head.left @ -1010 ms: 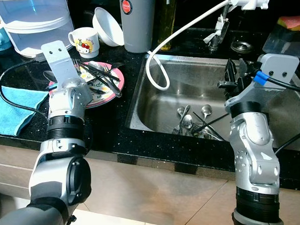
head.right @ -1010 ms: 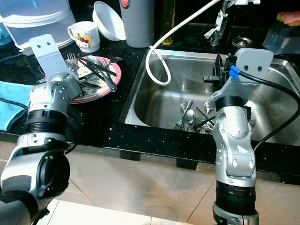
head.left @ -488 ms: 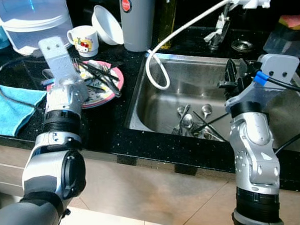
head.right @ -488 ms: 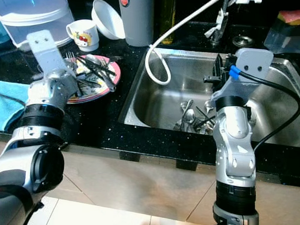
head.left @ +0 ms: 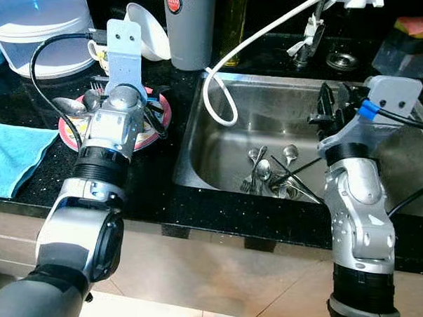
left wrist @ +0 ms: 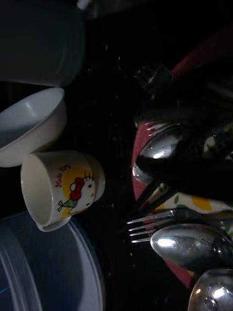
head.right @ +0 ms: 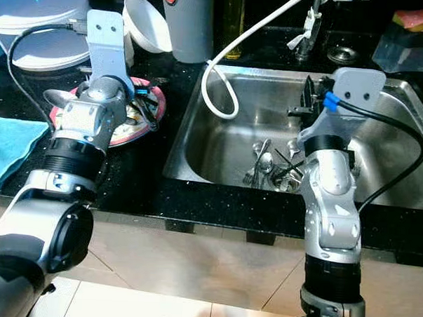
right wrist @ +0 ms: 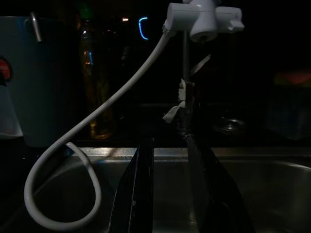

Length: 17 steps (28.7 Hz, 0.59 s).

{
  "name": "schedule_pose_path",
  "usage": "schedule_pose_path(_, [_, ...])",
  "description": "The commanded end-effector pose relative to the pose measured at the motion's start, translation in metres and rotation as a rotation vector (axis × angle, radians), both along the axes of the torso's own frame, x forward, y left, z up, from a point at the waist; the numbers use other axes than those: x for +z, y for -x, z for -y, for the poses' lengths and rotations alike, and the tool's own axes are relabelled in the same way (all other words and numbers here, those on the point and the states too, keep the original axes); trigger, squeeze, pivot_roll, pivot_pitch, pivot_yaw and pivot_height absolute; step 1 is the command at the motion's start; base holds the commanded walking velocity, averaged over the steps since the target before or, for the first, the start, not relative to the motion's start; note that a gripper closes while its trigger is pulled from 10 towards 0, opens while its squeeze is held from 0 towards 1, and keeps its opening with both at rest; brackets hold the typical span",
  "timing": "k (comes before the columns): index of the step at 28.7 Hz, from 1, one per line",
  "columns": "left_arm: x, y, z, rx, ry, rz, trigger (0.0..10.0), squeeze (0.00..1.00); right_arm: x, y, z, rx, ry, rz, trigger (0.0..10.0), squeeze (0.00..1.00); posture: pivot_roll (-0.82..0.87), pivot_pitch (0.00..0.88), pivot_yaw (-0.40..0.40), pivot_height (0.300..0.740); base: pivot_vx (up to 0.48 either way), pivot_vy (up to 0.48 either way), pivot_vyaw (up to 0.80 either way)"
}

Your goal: Kitchen organization

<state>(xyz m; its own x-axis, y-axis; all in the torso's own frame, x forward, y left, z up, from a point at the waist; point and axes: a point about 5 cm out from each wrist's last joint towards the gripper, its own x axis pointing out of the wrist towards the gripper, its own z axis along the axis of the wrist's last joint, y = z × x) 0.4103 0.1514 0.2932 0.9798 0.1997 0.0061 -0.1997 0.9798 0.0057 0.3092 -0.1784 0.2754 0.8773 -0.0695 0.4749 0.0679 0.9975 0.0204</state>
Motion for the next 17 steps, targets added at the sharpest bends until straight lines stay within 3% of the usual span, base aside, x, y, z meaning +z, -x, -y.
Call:
schedule_pose_path(1, [-0.003, -0.002, 0.000, -0.015, 0.031, -0.034, 10.0, 1.00, 0.000, -0.001, -0.001, 0.008, -0.007, 0.003, 10.0, 0.00, 0.03, 0.099, 0.077, 0.740, 0.000, 0.000, 0.00])
schedule_pose_path(6, [-0.003, -0.002, 0.001, -0.052, 0.026, -0.052, 10.0, 1.00, 0.001, -0.001, -0.001, 0.008, -0.005, 0.006, 10.0, 0.00, 0.03, 0.094, 0.079, 0.740, 0.000, 0.000, 0.00])
schedule_pose_path(7, [-0.006, -0.002, -0.003, -0.022, 0.035, -0.063, 10.0, 0.00, 0.001, -0.001, -0.001, 0.009, -0.004, 0.007, 10.0, 0.00, 0.03, 0.090, 0.077, 0.740, 0.000, 0.000, 0.00])
schedule_pose_path(12, [-0.016, -0.002, -0.010, 0.038, 0.111, -0.109, 10.0, 0.00, 0.001, -0.001, -0.001, 0.010, -0.003, 0.008, 10.0, 0.00, 0.03, 0.090, 0.077, 0.740, 0.000, 0.000, 0.00])
schedule_pose_path(14, [-0.023, -0.003, -0.016, 0.070, 0.227, -0.138, 10.0, 0.00, 0.002, -0.001, -0.002, 0.012, -0.002, 0.011, 10.0, 0.00, 0.03, 0.083, 0.077, 0.740, 0.000, 0.000, 0.00])
schedule_pose_path(17, [-0.026, -0.004, -0.017, 0.077, 0.298, -0.148, 10.0, 0.00, 0.003, -0.001, -0.002, 0.011, -0.001, 0.012, 10.0, 0.00, 0.03, 0.083, 0.077, 0.740, 0.000, 0.000, 0.00])
